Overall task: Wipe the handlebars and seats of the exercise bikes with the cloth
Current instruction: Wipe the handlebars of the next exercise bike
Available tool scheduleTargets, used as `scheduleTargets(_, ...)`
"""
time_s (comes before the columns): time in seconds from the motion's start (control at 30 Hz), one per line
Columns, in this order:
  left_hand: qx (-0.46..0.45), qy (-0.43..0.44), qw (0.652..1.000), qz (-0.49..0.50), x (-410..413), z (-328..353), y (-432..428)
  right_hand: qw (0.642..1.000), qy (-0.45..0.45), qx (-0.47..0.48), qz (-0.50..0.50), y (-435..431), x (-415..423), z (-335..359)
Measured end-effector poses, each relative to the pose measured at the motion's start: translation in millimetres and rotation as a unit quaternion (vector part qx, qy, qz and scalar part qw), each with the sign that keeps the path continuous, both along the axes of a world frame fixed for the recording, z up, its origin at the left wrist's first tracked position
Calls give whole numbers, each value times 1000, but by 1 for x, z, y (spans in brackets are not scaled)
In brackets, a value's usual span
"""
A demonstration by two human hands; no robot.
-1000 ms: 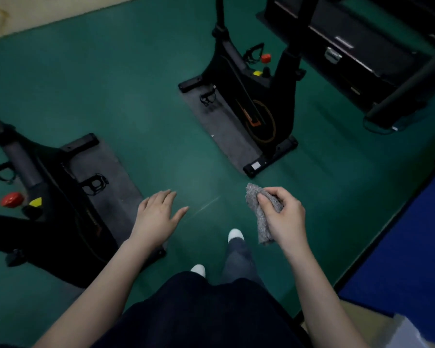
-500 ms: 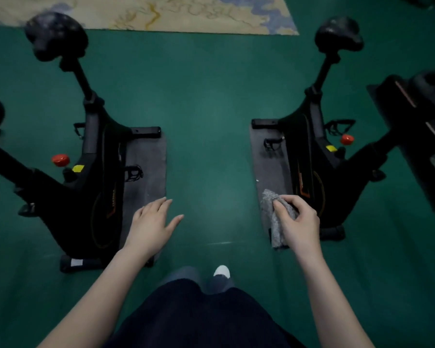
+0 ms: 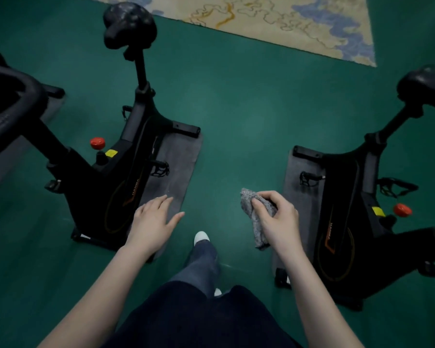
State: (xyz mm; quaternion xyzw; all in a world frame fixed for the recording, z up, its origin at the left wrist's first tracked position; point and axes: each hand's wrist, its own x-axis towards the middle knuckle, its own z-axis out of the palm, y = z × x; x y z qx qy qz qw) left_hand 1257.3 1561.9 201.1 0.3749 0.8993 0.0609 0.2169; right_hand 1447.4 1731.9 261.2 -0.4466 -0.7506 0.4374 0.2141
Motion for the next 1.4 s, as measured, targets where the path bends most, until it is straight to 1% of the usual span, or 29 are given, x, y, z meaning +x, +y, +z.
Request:
scheduleTargets(0.2,9,-25,999,46,-46,-6,49,998,-32,17,50,59,-57,-1)
scheduleTargets(0.33,20,-10,998,58,-83,-2,74,998,-20,22,57,93,-101,2)
scheduleTargets(0.4,28,-6,996,80,-99,1,79,997,-20,17,75,104,-125,3)
scheduleTargets(0.6,19,-13,984,176,-125,0,67,981,-19,15,190,122,-201,5)
scheduleTargets(0.77,-1,-35,959,282,-131,-4,53,954,-13,-4,301,129,-267,1)
scheduleTargets(0.9,-17,-33,928,371,-138,-3,60,918,-16,-7,397,143,-320,-6)
scheduleTargets(1.03,-13,-27,883,468,-146,2,82,868,-13,3,497,166,-378,-2)
scheduleTargets(1.27,9,-2,805,594,-145,13,118,804,12,7,594,192,-457,6)
scheduleTargets(1.4,20,14,756,654,-128,18,126,751,28,-14,660,177,-476,16)
